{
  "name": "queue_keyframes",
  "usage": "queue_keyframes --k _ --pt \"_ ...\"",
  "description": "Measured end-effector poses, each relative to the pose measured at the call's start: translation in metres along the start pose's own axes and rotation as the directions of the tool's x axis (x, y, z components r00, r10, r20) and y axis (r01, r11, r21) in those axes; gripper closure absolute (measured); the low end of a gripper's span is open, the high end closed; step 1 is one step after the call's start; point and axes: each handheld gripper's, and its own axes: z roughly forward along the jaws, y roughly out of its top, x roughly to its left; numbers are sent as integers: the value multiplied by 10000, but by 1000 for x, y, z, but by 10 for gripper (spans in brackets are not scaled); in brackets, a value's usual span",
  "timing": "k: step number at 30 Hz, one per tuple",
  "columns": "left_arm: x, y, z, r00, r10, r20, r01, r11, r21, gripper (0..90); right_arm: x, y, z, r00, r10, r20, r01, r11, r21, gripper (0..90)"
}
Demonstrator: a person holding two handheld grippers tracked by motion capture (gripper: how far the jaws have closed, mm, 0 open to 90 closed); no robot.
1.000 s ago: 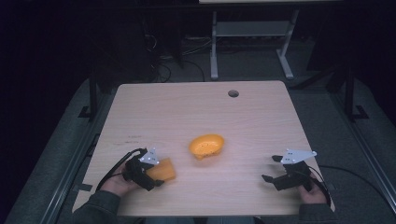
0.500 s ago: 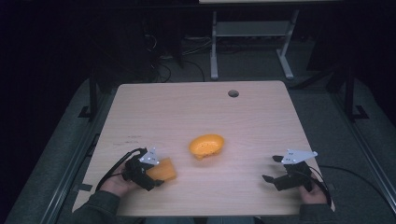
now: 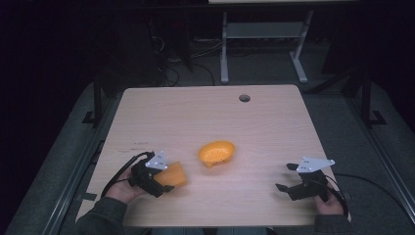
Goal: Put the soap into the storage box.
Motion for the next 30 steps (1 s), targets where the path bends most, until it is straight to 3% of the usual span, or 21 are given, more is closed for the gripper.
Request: queue_keyframes --k 15,30 --pt "13 16 -12 10000 -54 -5 54 9997 -257 206 1 0 -1 10000 25 -10 -26 10000 -87 137" --pt "20 36 -14 9997 215 64 -214 9995 -217 206 0 0 -2 10000 59 -43 -59 9998 -212 137"
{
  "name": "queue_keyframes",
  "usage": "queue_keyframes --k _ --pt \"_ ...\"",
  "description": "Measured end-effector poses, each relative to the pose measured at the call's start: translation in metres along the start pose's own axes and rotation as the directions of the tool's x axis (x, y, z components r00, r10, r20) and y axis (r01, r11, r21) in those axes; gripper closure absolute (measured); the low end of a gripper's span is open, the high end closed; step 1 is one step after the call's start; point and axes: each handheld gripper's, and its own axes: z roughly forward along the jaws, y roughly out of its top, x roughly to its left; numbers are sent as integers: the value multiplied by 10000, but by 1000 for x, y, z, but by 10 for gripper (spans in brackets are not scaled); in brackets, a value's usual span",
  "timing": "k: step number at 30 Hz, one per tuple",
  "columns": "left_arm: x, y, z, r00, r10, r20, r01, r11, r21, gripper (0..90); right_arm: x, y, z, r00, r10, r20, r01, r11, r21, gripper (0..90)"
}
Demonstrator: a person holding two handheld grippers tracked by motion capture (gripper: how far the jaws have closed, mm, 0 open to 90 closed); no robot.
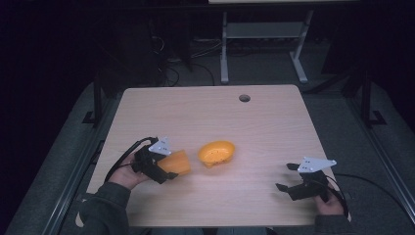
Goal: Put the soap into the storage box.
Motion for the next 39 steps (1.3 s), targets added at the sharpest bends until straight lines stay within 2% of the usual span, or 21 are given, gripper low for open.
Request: queue_keyframes --k 11,16,23,39 --pt "5 23 -2 9993 385 -33 -385 9992 70 207 0 1 -1 10000 -41 -14 41 10000 -64 137" --pt "7 29 -1 9994 353 16 -353 9994 -16 207 0 1 -1 10000 -70 -20 70 9999 -90 137" --pt "9 41 0 9984 556 43 -556 9984 -68 207 0 1 -2 10000 -79 -25 79 9999 -127 137" --pt "13 64 11 9965 804 215 -801 9967 -158 207 0 1 -2 10000 -68 -72 67 9997 -216 137"
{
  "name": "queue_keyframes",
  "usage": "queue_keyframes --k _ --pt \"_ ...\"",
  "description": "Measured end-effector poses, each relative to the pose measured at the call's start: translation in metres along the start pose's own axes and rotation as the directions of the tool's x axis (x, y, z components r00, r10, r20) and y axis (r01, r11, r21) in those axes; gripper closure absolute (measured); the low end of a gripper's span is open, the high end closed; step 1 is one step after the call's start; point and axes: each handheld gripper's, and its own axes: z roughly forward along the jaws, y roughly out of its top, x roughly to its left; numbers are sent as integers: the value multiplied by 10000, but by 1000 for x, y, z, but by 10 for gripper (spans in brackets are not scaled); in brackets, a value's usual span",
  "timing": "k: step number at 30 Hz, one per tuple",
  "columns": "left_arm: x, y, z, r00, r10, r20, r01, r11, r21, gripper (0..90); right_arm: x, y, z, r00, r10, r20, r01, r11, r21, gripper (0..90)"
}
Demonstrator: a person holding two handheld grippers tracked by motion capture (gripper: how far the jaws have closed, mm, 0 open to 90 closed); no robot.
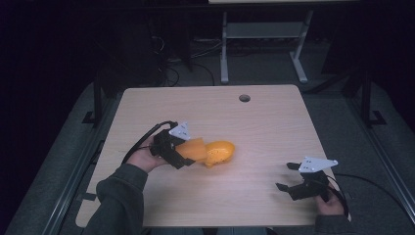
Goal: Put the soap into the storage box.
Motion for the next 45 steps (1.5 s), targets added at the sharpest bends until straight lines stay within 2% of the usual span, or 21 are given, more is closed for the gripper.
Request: queue_keyframes --k 15,25,34,35,39,41,43,44,45 --pt "6 17 12 9997 197 165 -199 9998 99 207 0 0 0 10000 51 -19 -51 10000 -61 137" --pt "10 31 26 9986 400 342 -406 9990 171 207 -1 0 -1 10000 41 -21 -41 9999 -104 137" --pt "13 35 39 9986 210 485 -212 9998 45 207 -1 0 -2 10000 83 -51 -84 9999 -99 137" --pt "14 36 39 9983 312 493 -319 9994 134 207 -1 0 -2 10000 83 -51 -84 9999 -99 137" --pt "15 39 44 9985 188 523 -185 9998 -63 208 -1 0 -2 9999 83 -62 -84 9999 -104 137" --pt "16 42 46 9979 321 566 -326 9994 83 207 -1 0 -2 9999 83 -70 -84 9999 -110 137" --pt "15 43 48 9982 221 552 -222 9998 19 207 -1 0 -2 9999 83 -70 -84 9999 -111 137" --pt "16 44 48 9977 407 541 -418 9989 193 207 -1 0 -2 9999 69 -74 -70 9999 -110 137" --pt "15 46 50 9979 317 568 -325 9994 134 207 -1 0 -2 9999 69 -74 -70 9999 -110 137"
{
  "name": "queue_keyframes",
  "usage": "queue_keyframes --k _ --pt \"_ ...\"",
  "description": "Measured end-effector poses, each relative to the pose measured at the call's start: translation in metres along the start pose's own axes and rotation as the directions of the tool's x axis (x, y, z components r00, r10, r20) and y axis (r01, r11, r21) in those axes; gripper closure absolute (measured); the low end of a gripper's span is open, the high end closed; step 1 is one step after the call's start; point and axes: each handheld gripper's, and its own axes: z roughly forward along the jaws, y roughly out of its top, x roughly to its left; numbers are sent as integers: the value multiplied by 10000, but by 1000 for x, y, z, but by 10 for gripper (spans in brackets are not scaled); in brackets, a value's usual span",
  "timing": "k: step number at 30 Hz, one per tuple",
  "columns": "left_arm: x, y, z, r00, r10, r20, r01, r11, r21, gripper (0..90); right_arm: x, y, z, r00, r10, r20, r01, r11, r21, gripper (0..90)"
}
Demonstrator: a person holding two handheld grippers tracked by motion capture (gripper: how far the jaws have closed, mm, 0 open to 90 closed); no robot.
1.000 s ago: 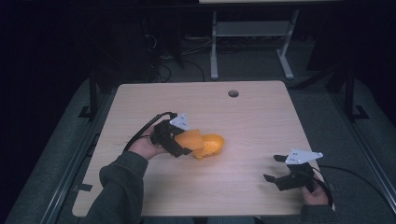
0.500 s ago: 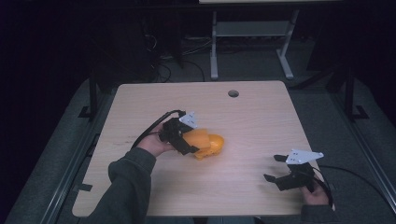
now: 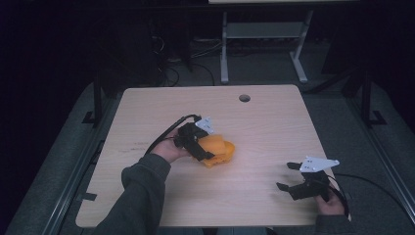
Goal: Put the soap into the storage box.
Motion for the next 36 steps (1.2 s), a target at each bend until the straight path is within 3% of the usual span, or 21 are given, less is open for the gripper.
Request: queue_keyframes --k 13,25,36 --pt "0 17 15 9996 233 173 -231 9997 -122 207 0 0 0 10000 -1 -43 1 10000 -25 137" --pt "2 16 22 9995 69 310 -68 10000 -30 206 0 0 0 10000 -20 -30 20 10000 -28 137" --pt "3 11 26 9990 -9 452 -8 9993 384 205 0 0 -1 10000 -29 -22 29 10000 -34 137"
